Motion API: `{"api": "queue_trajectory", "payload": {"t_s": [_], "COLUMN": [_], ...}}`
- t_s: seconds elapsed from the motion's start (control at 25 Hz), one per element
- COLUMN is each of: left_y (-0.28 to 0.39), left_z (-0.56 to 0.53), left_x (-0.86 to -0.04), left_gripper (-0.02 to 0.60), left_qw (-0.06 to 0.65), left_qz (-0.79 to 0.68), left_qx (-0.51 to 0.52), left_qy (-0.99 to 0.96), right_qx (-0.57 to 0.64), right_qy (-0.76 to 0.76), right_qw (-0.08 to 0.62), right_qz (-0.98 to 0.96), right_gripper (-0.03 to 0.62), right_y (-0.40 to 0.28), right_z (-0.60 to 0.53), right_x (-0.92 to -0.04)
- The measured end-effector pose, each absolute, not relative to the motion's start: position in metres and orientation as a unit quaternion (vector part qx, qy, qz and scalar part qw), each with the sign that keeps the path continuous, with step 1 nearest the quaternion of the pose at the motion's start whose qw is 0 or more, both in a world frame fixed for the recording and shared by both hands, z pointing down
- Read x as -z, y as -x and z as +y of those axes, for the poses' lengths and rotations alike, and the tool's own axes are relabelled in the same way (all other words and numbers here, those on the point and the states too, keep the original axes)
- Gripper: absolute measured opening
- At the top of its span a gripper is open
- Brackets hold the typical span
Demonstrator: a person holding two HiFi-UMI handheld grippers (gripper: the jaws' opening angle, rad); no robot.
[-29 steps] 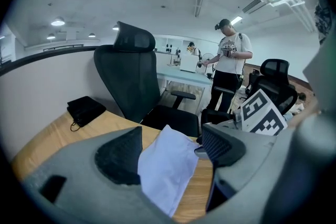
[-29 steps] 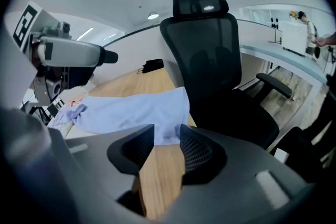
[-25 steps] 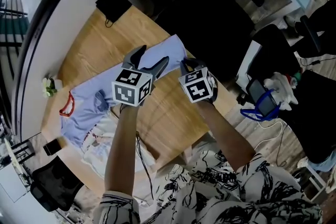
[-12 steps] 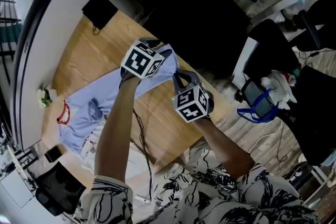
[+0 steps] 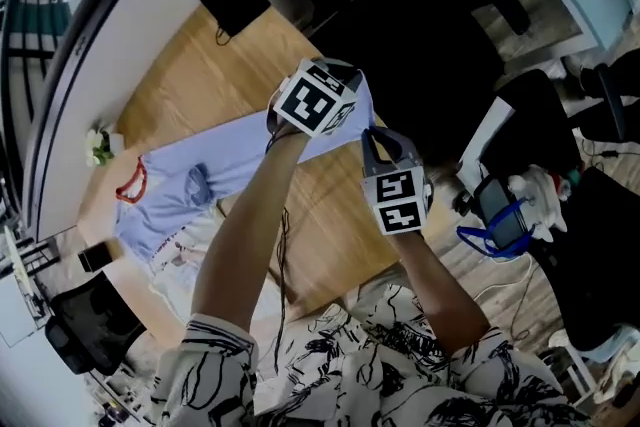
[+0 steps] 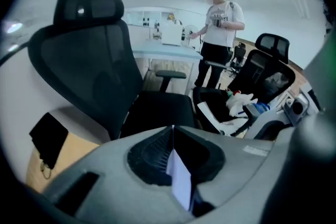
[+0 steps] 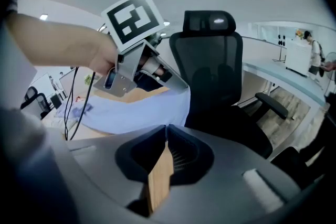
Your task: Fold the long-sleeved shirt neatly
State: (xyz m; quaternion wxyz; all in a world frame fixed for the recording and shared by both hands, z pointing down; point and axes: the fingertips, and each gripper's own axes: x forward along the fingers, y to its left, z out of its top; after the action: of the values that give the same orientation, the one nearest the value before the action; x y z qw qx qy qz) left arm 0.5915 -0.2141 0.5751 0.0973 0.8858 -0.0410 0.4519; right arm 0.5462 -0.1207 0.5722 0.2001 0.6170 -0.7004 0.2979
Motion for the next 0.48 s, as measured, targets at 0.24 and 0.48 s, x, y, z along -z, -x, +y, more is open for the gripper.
{"api": "queue_trajectory", "payload": {"t_s": [0.24,0.48], "left_y": [-0.585,-0.539], "left_z": [-0.257,-0.263], "left_x": [-0.476,-0.411], "left_gripper": [0.015,0.015], "left_qw": [0.083,0.091], "left_qz": [-0.100,-0.107], "left_qx": [-0.374,-0.325], "left_qy": [-0.918,-0.935], "right_qx": [-0.249,-0.213], "right_qy": [-0.627,-0.591], "right_qw": [0.162,0.126], "right_qz": [-0.720,-0.768], "right_gripper": [0.026,0.026], "right_y": [-0.553,-0.507], "right_z": [-0.160,-0.167], "right_x": [-0.490,-0.415]}}
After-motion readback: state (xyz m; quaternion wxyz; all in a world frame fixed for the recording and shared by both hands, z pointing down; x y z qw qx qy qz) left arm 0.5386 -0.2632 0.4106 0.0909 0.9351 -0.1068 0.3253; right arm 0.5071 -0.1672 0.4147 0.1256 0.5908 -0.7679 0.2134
